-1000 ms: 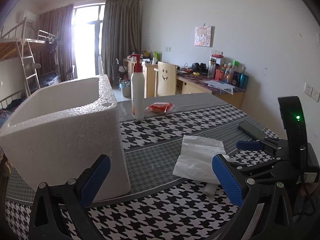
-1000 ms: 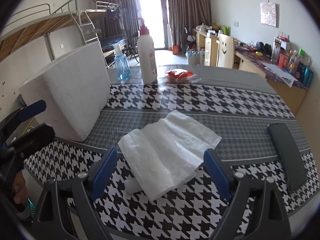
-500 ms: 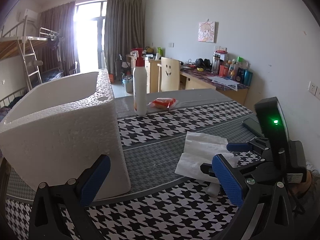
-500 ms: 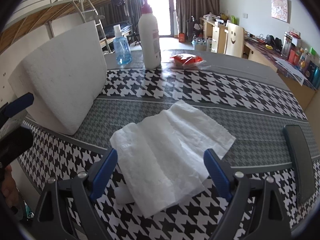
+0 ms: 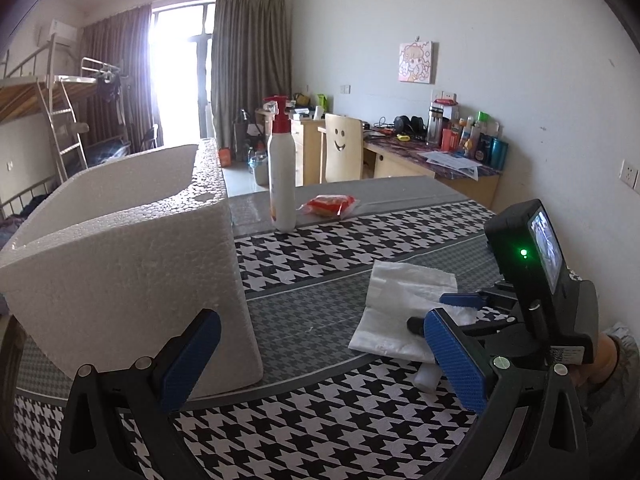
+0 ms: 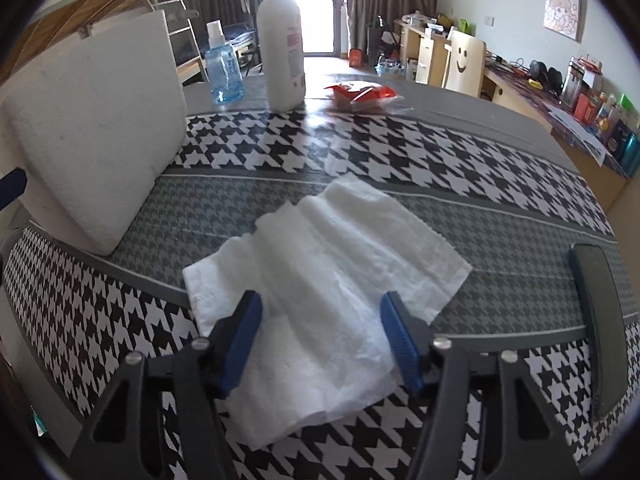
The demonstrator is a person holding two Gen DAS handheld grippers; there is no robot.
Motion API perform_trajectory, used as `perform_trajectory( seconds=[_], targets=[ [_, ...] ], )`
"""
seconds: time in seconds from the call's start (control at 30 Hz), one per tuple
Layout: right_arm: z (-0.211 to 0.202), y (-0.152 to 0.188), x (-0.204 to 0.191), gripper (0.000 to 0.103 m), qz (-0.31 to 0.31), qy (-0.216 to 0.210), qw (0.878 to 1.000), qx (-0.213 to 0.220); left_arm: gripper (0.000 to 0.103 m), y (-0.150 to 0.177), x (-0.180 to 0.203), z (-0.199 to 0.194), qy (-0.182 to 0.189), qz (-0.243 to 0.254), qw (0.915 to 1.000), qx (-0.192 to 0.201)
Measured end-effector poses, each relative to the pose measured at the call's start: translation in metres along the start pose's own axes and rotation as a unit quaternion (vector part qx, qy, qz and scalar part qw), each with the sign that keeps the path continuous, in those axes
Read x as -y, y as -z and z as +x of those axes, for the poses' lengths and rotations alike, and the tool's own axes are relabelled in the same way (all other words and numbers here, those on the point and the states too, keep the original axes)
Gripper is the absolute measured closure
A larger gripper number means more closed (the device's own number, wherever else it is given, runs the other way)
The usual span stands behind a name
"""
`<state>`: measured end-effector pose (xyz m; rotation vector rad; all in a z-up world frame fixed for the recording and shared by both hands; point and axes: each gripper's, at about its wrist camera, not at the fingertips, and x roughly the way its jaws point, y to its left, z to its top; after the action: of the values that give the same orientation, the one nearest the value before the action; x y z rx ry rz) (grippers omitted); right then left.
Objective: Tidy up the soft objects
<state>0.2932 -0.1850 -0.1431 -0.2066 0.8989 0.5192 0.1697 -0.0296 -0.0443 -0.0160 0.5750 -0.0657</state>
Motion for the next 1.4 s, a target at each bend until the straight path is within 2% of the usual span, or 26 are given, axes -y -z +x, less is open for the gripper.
perform_trajectory(
  seconds=[0.03,0.17,0.27,0.47,0.67,0.87,1.17,1.4],
  targets=[
    [0.000,0.000,0.000,0.050,-0.001,0.006,1.000,0.002,0.001,0.000,0.001,0.001,0.001,0.000,1.0000,-0.003],
    [0.000,-0.002,0.004,0.085,0.005,0.011,1.000,0.005,0.001,0.002,0.006,0.004,0.012,0.001,0.9999,-0.010],
    [0.000,-0.004,0.011,0.096,0.021,0.009,1.000,0.008,0.001,0.003,0.011,0.004,0.017,0.006,0.9998,-0.011],
    [-0.025,-0.001,0.022,0.098,0.049,-0.013,0.998,0.046,0.001,0.006,0.019,0.005,0.027,0.013,0.9994,-0.016],
    [-0.050,0.006,0.028,0.098,0.064,-0.002,0.996,0.069,0.001,0.009,0.025,0.008,0.037,0.017,0.9989,-0.022],
    [-0.073,0.016,0.032,0.098,0.071,0.014,0.993,0.089,0.001,0.012,0.034,0.009,0.064,0.027,0.9974,-0.022],
    [-0.090,0.031,0.038,0.098,0.072,0.047,0.992,0.097,0.001,0.015,0.044,0.017,0.090,0.035,0.9949,-0.031],
    [-0.093,0.038,0.050,0.098,0.085,0.058,0.990,0.094,0.001,0.016,0.053,0.025,0.096,0.045,0.9936,-0.038]
  ],
)
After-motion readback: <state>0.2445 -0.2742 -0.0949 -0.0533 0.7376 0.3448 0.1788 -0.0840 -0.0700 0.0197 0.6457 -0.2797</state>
